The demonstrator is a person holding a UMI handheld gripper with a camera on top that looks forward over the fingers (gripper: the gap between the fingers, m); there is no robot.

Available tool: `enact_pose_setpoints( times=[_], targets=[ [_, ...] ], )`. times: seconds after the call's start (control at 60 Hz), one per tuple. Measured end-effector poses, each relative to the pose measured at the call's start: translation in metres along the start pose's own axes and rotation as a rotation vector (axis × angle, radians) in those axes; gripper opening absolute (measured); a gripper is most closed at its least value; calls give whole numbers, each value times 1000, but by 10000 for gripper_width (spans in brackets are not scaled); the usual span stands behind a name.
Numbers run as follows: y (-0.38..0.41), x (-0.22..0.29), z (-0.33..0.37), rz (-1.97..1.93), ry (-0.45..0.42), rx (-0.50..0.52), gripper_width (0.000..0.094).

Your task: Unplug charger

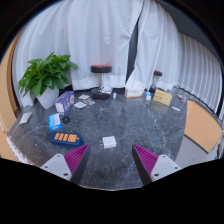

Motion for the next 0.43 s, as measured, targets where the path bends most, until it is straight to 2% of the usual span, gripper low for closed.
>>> enact_pose_setpoints(
  times=[0.217, 0.433],
  targets=[
    [9, -13, 57, 17, -3, -19, 851],
    [15, -24, 79, -6, 13, -28, 852]
  ],
)
Point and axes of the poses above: the point between the fingertips, and its own axes, seen from behind it with the camera up: y to the left, x up, z backward, against the way the camera looks, the point moved 10 cm from there along z, backward, against the way the camera looks, and after that the axes turned 7 degrees about -x, right-handed, at the moved point
